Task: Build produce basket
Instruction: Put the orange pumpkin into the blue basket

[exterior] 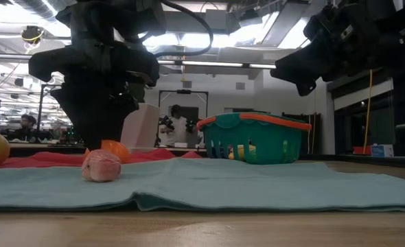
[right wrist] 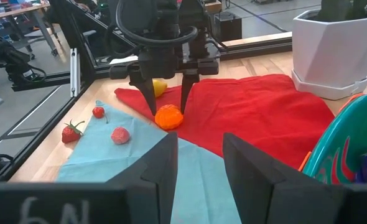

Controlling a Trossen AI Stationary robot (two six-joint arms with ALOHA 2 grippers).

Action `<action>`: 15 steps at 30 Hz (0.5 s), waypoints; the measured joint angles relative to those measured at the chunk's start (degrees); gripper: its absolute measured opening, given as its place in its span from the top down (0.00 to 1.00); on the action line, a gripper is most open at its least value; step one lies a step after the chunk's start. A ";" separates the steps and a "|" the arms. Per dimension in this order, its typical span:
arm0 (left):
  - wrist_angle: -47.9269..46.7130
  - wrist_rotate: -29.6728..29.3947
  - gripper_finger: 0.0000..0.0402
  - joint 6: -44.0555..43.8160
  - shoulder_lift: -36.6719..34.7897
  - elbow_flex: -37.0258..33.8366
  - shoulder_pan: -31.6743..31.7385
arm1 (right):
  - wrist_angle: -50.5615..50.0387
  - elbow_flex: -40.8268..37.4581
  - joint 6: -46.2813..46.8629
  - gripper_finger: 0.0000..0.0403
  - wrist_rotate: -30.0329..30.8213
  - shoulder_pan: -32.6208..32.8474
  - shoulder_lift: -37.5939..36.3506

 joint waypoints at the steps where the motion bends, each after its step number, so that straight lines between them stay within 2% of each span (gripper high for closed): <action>1: 0.00 -0.05 0.41 0.02 0.00 0.00 0.00 | 0.00 0.00 0.00 0.68 0.01 0.02 0.00; 15: -0.04 -1.06 0.39 0.20 0.11 -0.11 -0.04 | 0.00 0.00 0.00 0.68 0.01 0.00 0.00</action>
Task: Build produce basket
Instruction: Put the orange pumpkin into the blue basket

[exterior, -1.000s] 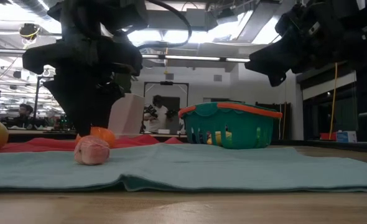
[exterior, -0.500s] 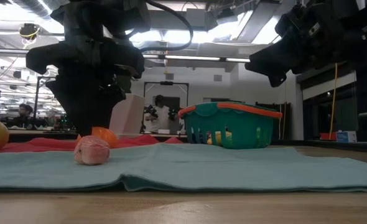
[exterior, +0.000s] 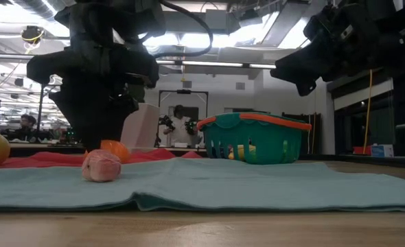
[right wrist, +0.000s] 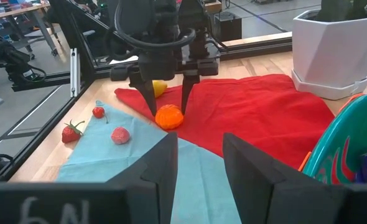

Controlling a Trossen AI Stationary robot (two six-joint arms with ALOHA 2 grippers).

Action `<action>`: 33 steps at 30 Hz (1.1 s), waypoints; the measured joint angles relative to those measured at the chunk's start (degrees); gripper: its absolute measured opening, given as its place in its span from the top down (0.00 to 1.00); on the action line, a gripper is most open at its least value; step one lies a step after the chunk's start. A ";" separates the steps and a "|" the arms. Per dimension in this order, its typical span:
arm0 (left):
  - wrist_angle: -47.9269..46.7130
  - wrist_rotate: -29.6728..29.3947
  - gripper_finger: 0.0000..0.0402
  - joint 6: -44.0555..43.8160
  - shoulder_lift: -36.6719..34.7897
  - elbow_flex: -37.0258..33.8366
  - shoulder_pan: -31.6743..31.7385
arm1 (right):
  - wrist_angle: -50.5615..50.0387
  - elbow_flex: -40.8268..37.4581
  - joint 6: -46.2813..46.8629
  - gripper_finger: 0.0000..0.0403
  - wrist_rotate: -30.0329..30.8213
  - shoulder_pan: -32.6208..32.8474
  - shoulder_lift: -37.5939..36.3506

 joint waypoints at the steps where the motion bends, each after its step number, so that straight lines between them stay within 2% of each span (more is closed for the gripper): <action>1: 0.00 -0.07 0.39 0.02 0.03 0.00 0.00 | 0.00 0.00 0.00 0.68 0.00 0.02 0.00; 20: 0.46 -0.25 0.38 -0.02 0.15 -0.09 0.00 | -0.02 0.00 0.66 0.68 0.00 0.00 0.00; 33: 0.28 -0.76 0.30 -0.05 0.32 -0.26 0.00 | -0.03 0.00 0.61 0.68 0.00 0.00 0.00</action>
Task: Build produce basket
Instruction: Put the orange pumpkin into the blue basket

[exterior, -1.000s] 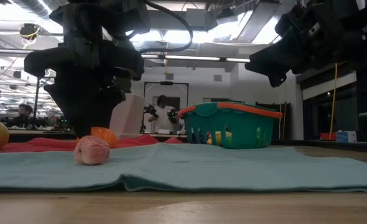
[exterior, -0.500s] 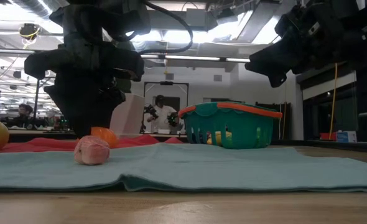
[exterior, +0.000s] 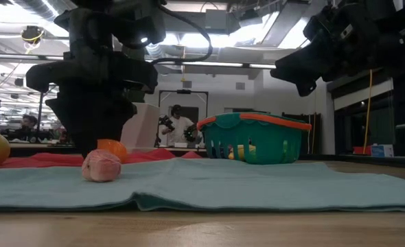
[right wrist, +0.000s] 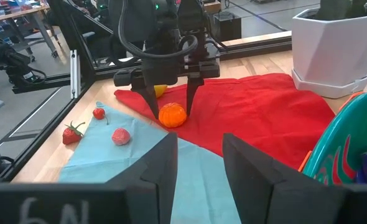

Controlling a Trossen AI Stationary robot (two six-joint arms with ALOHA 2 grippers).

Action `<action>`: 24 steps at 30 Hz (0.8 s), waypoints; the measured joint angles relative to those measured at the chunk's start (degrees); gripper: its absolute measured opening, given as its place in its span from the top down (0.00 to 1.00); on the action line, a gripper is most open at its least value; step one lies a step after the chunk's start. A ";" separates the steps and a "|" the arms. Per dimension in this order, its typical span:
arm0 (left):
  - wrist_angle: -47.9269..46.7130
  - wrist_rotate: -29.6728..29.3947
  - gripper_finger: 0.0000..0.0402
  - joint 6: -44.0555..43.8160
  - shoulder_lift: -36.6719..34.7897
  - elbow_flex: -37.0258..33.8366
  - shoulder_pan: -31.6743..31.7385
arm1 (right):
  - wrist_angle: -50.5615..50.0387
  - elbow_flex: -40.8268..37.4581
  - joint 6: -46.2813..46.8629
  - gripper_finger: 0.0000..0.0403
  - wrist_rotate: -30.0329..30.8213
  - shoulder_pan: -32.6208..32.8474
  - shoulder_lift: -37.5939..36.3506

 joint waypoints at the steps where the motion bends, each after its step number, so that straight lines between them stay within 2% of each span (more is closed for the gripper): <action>1: 0.01 0.00 0.31 -0.02 -0.02 0.00 0.00 | 0.01 0.00 0.00 0.68 0.00 0.02 0.00; 24: 1.28 -1.27 0.32 -2.62 -0.23 -0.76 0.00 | -0.04 0.00 -0.02 0.68 -0.01 0.01 0.00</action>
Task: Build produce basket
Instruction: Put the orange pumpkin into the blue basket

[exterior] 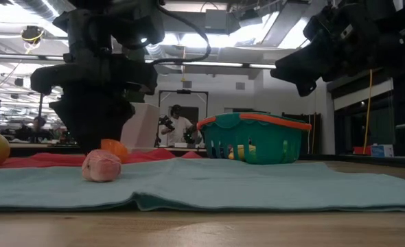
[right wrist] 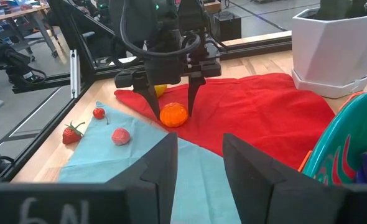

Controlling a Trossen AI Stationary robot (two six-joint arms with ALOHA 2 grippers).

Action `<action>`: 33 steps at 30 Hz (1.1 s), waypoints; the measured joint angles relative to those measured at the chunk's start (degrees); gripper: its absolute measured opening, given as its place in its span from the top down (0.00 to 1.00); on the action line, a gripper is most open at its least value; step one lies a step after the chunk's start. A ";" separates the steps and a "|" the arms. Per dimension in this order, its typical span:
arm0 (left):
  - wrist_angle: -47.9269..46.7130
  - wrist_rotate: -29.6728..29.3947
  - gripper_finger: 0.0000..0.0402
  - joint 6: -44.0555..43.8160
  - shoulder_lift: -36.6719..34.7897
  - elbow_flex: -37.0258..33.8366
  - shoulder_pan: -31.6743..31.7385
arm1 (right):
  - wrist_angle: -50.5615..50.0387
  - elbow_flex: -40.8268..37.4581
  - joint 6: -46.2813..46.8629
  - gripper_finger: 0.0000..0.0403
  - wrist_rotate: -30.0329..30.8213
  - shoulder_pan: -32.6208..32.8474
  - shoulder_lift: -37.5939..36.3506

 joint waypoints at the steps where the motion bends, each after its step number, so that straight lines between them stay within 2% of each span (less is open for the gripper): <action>1: 0.16 0.02 0.32 -0.33 -0.01 0.00 0.00 | -0.02 0.00 0.00 0.68 -0.01 -0.01 0.00; 18: 0.18 -0.02 0.32 -2.19 -0.02 0.02 -0.02 | -1.16 0.00 0.12 0.68 0.01 0.00 0.00; 27: 0.27 -0.04 0.41 -2.33 0.55 0.02 -0.04 | -1.49 0.00 0.17 0.68 0.01 0.01 0.00; 33: 0.23 -0.07 0.41 -2.35 0.55 0.02 0.00 | -1.49 0.00 0.20 0.68 0.01 0.01 0.00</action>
